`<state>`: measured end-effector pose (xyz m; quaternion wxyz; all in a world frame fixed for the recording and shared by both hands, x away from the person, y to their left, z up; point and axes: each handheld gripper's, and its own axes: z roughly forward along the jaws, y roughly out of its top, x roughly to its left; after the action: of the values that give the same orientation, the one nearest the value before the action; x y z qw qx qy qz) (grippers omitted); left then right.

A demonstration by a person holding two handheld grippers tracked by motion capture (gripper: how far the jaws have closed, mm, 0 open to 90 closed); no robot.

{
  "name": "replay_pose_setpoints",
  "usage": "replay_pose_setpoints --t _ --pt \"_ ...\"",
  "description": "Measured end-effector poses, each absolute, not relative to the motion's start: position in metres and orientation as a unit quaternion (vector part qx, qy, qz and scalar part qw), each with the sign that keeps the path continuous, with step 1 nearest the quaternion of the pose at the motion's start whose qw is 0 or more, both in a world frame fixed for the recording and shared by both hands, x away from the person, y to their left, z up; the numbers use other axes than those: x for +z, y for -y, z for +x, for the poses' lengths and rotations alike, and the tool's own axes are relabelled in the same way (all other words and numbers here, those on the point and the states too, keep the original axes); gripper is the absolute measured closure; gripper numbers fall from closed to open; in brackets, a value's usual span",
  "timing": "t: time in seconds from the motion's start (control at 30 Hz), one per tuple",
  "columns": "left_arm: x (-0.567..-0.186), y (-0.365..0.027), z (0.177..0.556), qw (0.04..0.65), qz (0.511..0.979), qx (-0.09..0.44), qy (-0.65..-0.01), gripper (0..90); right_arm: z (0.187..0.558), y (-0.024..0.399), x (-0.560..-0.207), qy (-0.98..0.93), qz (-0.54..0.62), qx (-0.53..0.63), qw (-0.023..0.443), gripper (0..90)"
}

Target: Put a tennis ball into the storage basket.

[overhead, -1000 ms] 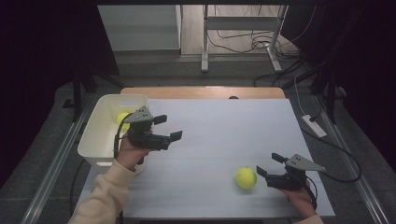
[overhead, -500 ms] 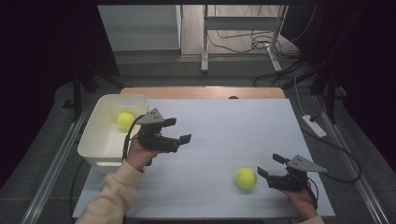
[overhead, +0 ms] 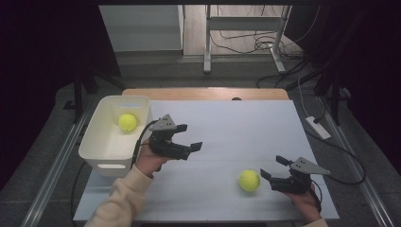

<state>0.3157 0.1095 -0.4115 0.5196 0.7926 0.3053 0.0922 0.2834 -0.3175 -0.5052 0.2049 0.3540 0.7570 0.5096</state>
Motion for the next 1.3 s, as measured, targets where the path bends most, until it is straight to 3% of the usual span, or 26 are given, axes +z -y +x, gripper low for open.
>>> replay_pose_setpoints --t 1.3 --pt "-0.432 -0.059 0.319 0.501 0.823 0.049 -0.264 10.4 0.281 0.32 -0.503 -0.752 0.357 0.514 0.208 14.3"
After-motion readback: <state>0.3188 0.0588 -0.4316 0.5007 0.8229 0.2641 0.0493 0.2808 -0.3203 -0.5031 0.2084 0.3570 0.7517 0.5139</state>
